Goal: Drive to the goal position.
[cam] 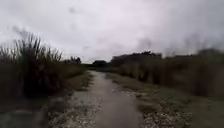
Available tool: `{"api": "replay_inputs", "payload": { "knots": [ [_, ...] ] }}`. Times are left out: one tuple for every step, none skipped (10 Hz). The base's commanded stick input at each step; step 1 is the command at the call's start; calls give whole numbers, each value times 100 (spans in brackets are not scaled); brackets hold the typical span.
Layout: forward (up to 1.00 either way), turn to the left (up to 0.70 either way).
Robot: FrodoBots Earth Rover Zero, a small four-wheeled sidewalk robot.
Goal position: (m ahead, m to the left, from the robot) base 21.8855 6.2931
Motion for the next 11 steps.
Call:
{"api": "replay_inputs", "payload": {
  "knots": [
    [70, 0],
    [70, 0],
    [70, 0],
    [70, 0],
    [70, 0],
    [70, 0],
    [70, 0],
    [70, 0],
    [70, 0],
    [70, 0],
    [70, 0]
  ]
}}
